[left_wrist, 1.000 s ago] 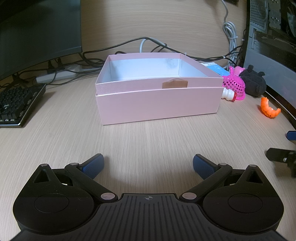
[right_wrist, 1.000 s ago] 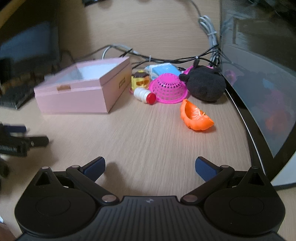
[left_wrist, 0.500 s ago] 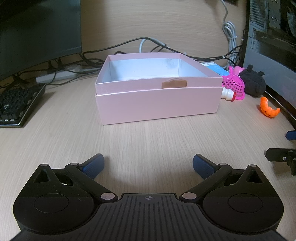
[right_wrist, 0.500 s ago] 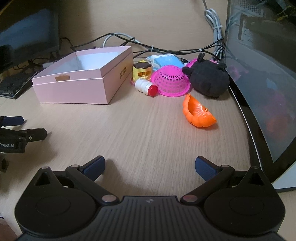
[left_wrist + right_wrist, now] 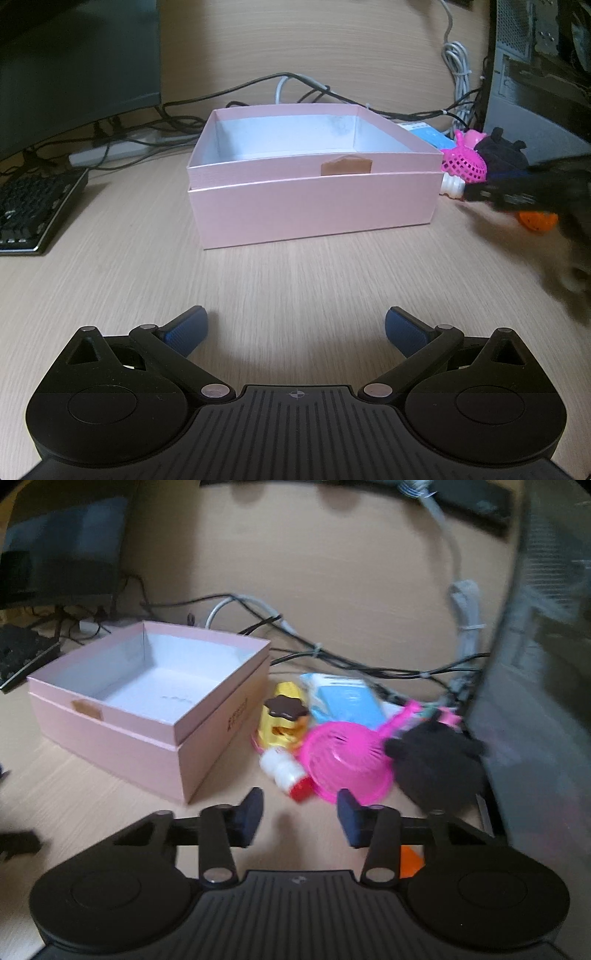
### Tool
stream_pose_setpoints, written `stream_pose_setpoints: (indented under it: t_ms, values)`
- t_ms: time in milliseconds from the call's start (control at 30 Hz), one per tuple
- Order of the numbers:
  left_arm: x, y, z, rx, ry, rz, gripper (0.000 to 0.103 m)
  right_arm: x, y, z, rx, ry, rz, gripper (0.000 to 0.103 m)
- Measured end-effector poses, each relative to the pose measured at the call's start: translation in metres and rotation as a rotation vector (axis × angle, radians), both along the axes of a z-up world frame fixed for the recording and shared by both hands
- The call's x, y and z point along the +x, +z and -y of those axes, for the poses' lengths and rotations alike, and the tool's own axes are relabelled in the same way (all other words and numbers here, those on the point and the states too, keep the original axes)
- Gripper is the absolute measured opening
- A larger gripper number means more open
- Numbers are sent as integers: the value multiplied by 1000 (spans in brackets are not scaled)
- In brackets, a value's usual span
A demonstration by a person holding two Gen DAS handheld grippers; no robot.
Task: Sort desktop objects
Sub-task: 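Grasp the white bottle with red cap with the right gripper, then set the white bottle down in front of the left gripper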
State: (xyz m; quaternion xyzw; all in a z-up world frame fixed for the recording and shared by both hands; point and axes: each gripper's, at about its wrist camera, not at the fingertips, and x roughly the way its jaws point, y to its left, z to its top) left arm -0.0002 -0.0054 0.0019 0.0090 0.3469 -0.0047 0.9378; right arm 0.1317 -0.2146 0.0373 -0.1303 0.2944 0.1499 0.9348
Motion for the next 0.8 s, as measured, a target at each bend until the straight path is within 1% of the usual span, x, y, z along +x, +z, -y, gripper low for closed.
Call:
stream_pose_setpoints:
  t_ms: [67,133,167,200,267,333,367,467,500,567,633,667,700,733,767,800]
  values:
    - [-1,3,-1,11,-20,-16,103,11,-6,-8,-26,14,-1,38]
    - [-4,9,-2,19,-40,-8,103,18,-10,-11,-55,12,1,38]
    - [-7,14,-3,27,-55,6,103,21,-11,-9,-53,16,-8,31]
    - [-9,19,-3,35,-68,15,103,20,-10,-7,-49,20,-21,28]
    - [-13,28,-2,61,-94,25,103,7,-2,-3,-15,41,-38,28]
    - [-17,32,0,75,-125,12,103,-12,8,-2,17,84,-63,28]
    - [-18,33,2,76,-146,-10,103,-24,12,-1,48,109,-92,28]
    - [-19,28,14,78,-222,-64,103,-52,18,-8,192,202,-236,28]
    - [-20,25,21,95,-250,-68,103,-60,17,-15,203,229,-241,28]
    - [-21,21,33,145,-283,-63,103,-72,15,-31,195,266,-219,28]
    - [-19,20,38,171,-295,-60,103,-75,14,-38,185,243,-197,35]
    - [-17,20,38,173,-286,-60,103,-76,16,-36,185,219,-181,47]
    - [-15,20,36,168,-275,-61,103,-79,19,-31,183,186,-149,61]
    - [-13,20,33,158,-261,-62,103,-83,22,-23,160,121,-87,69]
    - [-10,20,31,145,-247,-67,103,-84,25,-14,132,52,-29,86]
    - [-9,20,29,128,-246,-70,103,-84,25,-2,97,-43,39,93]
